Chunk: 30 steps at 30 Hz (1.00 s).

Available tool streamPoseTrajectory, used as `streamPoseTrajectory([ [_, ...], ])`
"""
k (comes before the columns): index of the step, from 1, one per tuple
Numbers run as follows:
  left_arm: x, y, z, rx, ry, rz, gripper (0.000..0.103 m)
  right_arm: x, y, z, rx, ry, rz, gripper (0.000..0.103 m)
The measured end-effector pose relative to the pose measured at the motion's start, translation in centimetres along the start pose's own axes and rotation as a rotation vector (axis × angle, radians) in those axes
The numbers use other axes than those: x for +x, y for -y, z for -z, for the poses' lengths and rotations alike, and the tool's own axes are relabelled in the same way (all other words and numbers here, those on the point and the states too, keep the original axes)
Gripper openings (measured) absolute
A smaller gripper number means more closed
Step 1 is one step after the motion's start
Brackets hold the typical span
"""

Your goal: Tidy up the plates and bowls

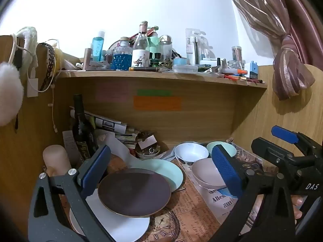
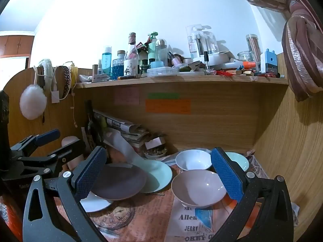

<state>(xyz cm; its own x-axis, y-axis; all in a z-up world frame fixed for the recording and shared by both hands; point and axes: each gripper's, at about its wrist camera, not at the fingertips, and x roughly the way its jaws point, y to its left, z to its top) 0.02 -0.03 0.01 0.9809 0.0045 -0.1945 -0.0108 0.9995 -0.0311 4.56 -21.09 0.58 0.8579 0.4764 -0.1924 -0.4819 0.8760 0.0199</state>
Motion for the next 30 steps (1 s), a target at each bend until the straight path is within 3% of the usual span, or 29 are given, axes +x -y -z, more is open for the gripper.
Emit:
streamPoseTrajectory([
  [30, 0.48, 0.32, 0.15, -0.01, 0.002, 0.005, 0.102, 0.91, 0.85, 0.09, 0.042, -0.025, -0.012, 0.103],
])
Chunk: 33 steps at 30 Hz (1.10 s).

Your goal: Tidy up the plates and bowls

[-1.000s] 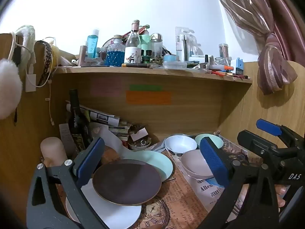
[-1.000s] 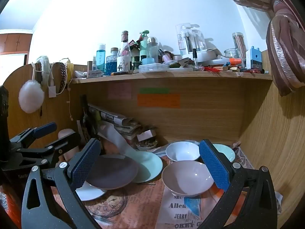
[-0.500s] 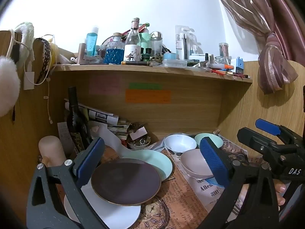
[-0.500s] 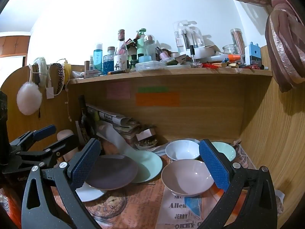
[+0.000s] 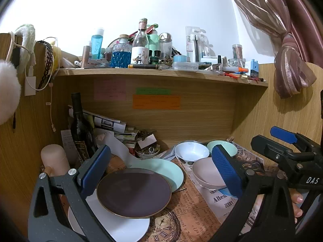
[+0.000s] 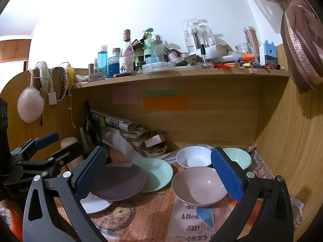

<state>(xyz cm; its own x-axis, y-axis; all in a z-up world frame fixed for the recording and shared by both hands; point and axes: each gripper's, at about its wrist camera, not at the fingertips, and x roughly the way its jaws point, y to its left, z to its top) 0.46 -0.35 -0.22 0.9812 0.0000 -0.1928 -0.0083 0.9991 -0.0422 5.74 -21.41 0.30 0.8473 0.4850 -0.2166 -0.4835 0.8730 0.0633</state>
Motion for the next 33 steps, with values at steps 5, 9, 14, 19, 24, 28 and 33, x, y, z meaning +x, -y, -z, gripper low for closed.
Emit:
streamPoseTrajectory([
  [5, 0.05, 0.09, -0.02, 0.001, -0.001, 0.002, 0.102, -0.04, 0.02, 0.02, 0.0, 0.0, 0.0, 0.103],
  [9, 0.0, 0.02, -0.06, 0.0, -0.001, 0.002, 0.102, -0.06, -0.02, 0.01, 0.0, 0.001, 0.0, 0.103],
  [14, 0.12, 0.08, -0.09, 0.0, 0.0, 0.004, 0.102, -0.04, 0.07, 0.05, 0.002, -0.001, 0.002, 0.103],
  [19, 0.09, 0.06, -0.1, -0.001, 0.0, 0.003, 0.102, -0.12, 0.02, 0.09, 0.002, 0.0, 0.001, 0.103],
  [24, 0.19, 0.13, -0.1, -0.001, 0.0, 0.001, 0.102, -0.1, -0.01, 0.08, 0.001, 0.001, 0.0, 0.103],
  [28, 0.11, 0.08, -0.1, -0.001, 0.001, 0.003, 0.102, -0.3, -0.14, 0.07, -0.002, 0.003, 0.0, 0.103],
  [33, 0.19, 0.09, -0.16, -0.001, 0.004, 0.003, 0.102, -0.45, -0.29, 0.07, -0.006, 0.006, -0.001, 0.103],
])
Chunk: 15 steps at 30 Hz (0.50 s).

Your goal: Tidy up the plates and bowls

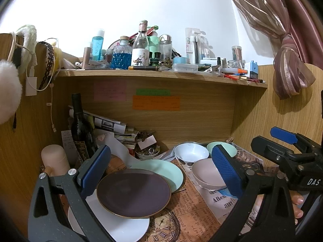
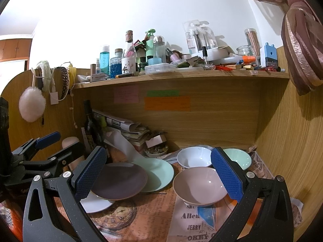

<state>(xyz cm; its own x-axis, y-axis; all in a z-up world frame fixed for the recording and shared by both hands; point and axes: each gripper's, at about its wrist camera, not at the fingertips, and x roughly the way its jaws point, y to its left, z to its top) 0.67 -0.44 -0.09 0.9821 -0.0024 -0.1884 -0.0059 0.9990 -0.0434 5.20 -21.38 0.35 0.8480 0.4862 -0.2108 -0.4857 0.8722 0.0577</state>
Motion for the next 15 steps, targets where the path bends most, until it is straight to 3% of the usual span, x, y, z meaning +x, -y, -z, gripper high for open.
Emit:
streamPoseTrajectory([
  [15, -0.06, 0.02, 0.02, -0.003, -0.004, -0.001, 0.102, 0.19, -0.09, 0.06, 0.007, -0.004, -0.004, 0.103],
])
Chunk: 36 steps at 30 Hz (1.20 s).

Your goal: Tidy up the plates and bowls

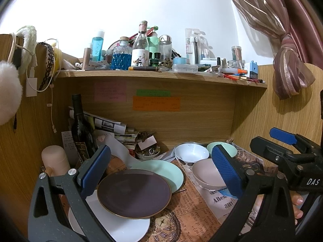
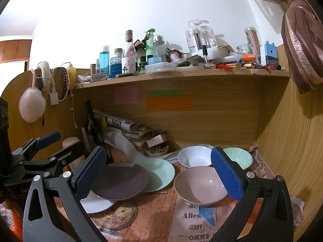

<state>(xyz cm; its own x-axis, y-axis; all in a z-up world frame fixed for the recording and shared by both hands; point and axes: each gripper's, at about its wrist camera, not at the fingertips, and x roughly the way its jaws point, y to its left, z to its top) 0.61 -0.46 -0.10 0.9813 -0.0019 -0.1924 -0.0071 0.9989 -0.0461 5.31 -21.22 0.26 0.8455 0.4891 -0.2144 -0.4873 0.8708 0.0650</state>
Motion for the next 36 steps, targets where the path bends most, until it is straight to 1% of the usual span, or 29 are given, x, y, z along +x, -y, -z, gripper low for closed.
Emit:
streamPoseTrajectory([
  [8, -0.4, -0.5, -0.2, -0.005, 0.0, 0.001, 0.102, 0.5, -0.2, 0.1, -0.004, -0.009, -0.012, 0.103],
  [12, 0.1, -0.9, 0.1, -0.005, -0.014, 0.004, 0.102, 1.2, -0.4, 0.3, -0.001, -0.021, -0.02, 0.103],
  [16, 1.1, -1.8, 0.7, -0.014, -0.057, 0.013, 0.102, 2.4, -0.6, 0.7, 0.003, -0.043, -0.033, 0.103],
  [19, 2.0, -3.0, 1.2, -0.032, -0.093, 0.007, 0.102, 3.6, -1.0, 1.0, 0.003, -0.07, -0.046, 0.103],
  [22, 2.8, -4.5, 1.7, -0.045, -0.126, -0.023, 0.102, 4.9, -1.3, 1.4, 0.002, -0.09, -0.063, 0.103],
  [25, 3.6, -6.0, 2.5, -0.038, -0.158, -0.057, 0.102, 6.2, -1.6, 2.0, 0.004, -0.094, -0.108, 0.103],
  [28, 4.8, -7.9, 3.4, -0.035, -0.21, -0.086, 0.102, 8.2, -2.2, 2.6, -0.006, -0.15, -0.121, 0.103],
  [31, 5.6, -9.5, 4.1, -0.048, -0.244, -0.108, 0.102, 10.4, -2.6, 3.2, -0.002, -0.214, -0.136, 0.103],
  [33, 6.5, -10.8, 4.6, -0.051, -0.267, -0.134, 0.1, 11.6, -2.8, 3.7, 0.004, -0.25, -0.142, 0.103],
  [35, 7.5, -11.9, 5.2, -0.049, -0.301, -0.146, 0.091, 12.9, -2.8, 4.2, 0.009, -0.286, -0.143, 0.103],
  [36, 7.8, -12.2, 5.4, -0.05, -0.314, -0.15, 0.089, 13.6, -2.9, 4.5, 0.011, -0.304, -0.137, 0.103],
])
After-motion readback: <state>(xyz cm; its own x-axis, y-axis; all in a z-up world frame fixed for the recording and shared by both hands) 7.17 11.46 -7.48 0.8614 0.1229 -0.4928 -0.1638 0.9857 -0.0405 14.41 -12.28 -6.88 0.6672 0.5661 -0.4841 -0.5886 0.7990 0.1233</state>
